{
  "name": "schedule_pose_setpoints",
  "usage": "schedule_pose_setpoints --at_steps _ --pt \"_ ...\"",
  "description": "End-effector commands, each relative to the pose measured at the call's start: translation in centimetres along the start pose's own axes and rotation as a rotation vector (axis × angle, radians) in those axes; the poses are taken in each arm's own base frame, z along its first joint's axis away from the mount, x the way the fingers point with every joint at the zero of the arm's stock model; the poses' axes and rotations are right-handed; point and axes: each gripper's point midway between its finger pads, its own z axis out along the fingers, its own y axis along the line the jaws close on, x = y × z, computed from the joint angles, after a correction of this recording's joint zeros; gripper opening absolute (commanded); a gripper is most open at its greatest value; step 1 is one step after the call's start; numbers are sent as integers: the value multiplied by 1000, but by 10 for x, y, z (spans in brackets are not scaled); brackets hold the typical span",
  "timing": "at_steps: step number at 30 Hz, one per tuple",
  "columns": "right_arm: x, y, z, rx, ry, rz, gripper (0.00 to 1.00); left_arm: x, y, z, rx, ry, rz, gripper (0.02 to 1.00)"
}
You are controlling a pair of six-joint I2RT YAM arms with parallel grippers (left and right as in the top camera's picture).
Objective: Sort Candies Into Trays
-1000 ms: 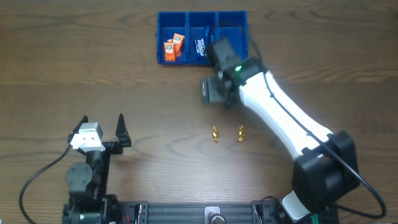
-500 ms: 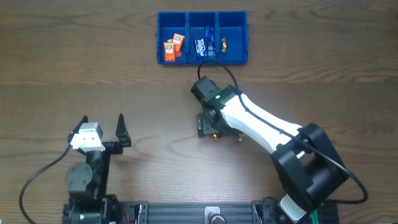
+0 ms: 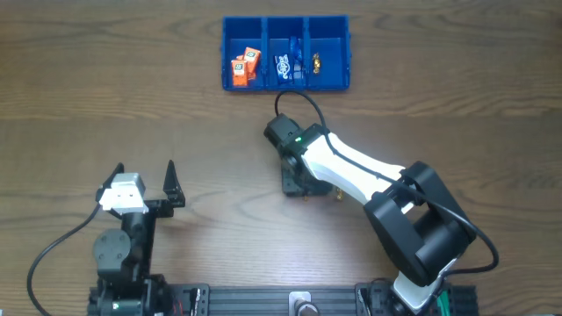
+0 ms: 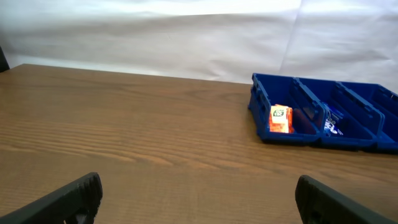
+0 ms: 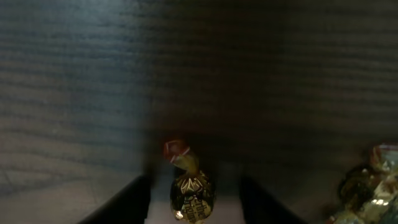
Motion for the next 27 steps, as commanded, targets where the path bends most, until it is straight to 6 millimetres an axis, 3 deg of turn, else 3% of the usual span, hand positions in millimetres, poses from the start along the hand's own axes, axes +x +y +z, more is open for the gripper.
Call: schedule_pose_setpoints --at_steps 1,14,17,19,23,25,27 --pt "0 -1 5 12 1 3 294 16 1 1 -2 51 2 998" --pt "-5 2 3 2 -22 3 159 16 1 1 -2 51 2 998" --pt "-15 5 -10 -8 -61 -2 152 16 1 1 -2 51 2 998" --pt "-30 3 -31 -6 -111 -8 152 16 1 1 -2 51 2 998" --pt "-83 -24 -103 43 -241 29 152 16 1 1 -2 51 2 998" --pt "-114 -35 -139 34 -322 33 152 16 1 1 -2 51 2 998" --pt "-159 -48 -186 0 -449 58 148 16 1 1 -2 51 2 998"
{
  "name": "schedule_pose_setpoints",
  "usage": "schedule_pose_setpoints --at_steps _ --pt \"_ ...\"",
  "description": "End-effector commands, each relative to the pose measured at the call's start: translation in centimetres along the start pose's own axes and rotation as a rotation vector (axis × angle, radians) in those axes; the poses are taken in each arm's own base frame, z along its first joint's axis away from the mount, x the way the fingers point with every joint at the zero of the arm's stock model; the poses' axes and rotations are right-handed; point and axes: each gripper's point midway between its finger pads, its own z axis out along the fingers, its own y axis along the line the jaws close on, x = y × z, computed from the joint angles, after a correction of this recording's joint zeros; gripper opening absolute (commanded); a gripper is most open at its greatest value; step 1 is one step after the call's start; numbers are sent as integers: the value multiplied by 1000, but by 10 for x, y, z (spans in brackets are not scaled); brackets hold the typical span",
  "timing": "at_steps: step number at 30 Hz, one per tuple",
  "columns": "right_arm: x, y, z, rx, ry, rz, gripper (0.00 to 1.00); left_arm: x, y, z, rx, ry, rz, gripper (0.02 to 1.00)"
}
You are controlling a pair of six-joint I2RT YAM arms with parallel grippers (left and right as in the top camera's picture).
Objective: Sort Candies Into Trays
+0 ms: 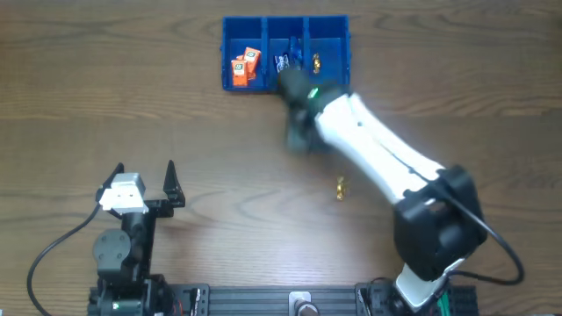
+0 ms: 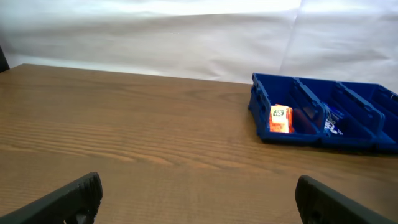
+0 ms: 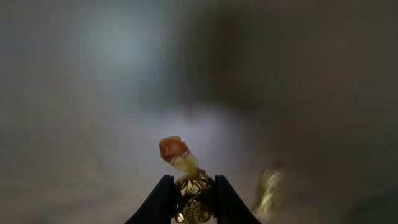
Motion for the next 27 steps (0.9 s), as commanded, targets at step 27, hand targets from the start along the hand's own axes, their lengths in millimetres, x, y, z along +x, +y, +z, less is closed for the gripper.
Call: schedule_pose_setpoints --at_steps 27 --pt "-207 -51 8 22 -358 74 200 16 1 1 -2 51 2 998"
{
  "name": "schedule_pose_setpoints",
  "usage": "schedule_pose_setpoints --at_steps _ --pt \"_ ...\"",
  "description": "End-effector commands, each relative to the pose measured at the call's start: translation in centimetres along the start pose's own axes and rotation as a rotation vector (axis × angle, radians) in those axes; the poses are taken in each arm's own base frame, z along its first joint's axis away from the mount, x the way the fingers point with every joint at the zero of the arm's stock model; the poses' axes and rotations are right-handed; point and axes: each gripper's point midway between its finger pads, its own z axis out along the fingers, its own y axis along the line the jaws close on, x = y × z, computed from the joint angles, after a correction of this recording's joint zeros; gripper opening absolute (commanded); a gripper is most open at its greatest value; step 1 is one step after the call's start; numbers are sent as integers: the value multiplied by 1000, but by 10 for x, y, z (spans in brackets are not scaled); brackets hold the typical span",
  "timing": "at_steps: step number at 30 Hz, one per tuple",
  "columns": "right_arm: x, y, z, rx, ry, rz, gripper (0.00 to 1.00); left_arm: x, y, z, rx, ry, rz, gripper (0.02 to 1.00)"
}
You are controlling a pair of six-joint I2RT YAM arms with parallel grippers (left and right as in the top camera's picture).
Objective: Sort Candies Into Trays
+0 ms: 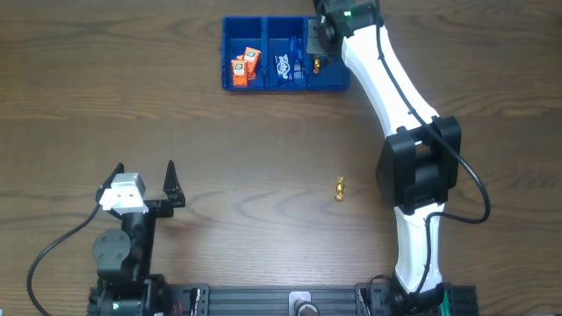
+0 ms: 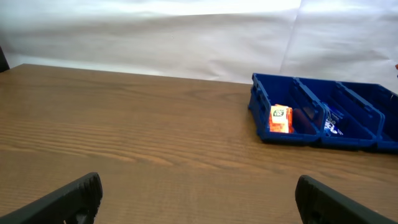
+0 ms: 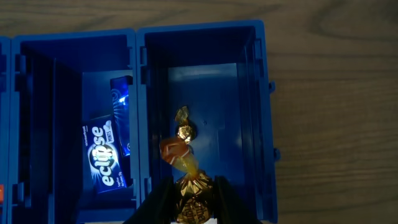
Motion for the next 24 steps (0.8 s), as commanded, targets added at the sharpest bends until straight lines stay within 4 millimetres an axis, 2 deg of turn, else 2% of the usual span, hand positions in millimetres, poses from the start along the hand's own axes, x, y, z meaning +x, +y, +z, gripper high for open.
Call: schedule_pose_setpoints --at_steps 1,6,12,13,15,17,19,21,23,24 --pt "-3 -12 8 19 4 6 215 16 1 1 -2 51 2 998" --pt "1 -9 8 -8 22 -4 417 16 1 1 -2 51 2 998" --pt "-1 -6 5 -27 17 -3 472 16 1 1 -2 51 2 998" --pt "-1 -6 1 -27 17 -15 489 16 1 1 -2 51 2 998" --pt "2 -8 -7 -24 26 -26 601 16 1 1 -2 51 2 998" --pt "7 -9 -22 -24 34 -40 627 16 1 1 -2 51 2 998" --pt "18 -11 -41 -30 35 -63 759 16 1 1 -2 51 2 998" --pt "35 -13 -59 -37 40 -72 785 16 1 1 -2 51 2 998" --pt "61 -18 -73 -50 58 -83 796 16 1 1 -2 51 2 996" --pt "82 -20 -80 -65 83 -88 798 16 1 1 -2 51 2 998"
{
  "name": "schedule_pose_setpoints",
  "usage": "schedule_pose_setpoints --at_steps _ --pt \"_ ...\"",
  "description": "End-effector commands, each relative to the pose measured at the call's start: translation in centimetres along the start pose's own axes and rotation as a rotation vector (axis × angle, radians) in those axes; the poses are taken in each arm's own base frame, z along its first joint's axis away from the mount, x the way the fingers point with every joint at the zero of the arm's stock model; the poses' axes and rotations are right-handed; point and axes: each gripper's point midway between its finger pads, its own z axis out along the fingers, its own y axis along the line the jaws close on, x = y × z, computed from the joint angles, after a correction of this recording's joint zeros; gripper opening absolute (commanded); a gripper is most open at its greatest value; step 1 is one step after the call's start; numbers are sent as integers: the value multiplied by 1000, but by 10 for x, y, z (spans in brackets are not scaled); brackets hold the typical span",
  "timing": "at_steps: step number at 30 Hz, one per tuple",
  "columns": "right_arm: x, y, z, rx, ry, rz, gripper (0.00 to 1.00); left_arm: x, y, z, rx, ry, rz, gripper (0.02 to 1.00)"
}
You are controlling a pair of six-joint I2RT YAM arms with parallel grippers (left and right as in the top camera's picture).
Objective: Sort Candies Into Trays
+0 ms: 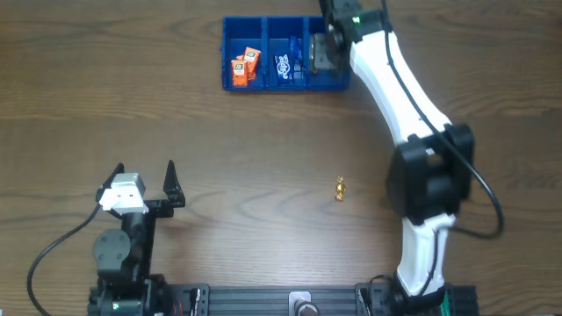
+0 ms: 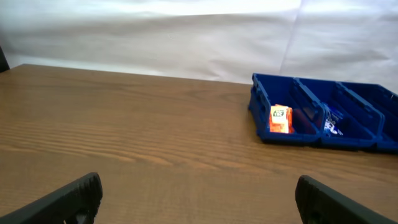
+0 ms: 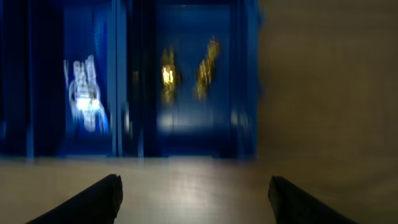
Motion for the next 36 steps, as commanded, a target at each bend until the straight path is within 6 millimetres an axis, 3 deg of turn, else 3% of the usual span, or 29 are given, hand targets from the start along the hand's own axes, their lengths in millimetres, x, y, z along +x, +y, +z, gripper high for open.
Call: schedule_pose_setpoints --at_steps 1,6,9,13,27,36 --pt "64 -3 -55 -61 15 -20 798 16 1 1 -2 51 2 998" --pt "152 -17 -46 -55 155 31 796 16 1 1 -2 51 2 998" --pt "209 -27 -26 -9 266 94 796 16 1 1 -2 51 2 998" --pt "259 -20 -8 -13 351 88 785 16 1 1 -2 51 2 998" --pt "279 -26 16 52 390 88 724 16 1 1 -2 51 2 998" --pt "275 -26 18 51 374 88 489 16 1 1 -2 51 2 998"
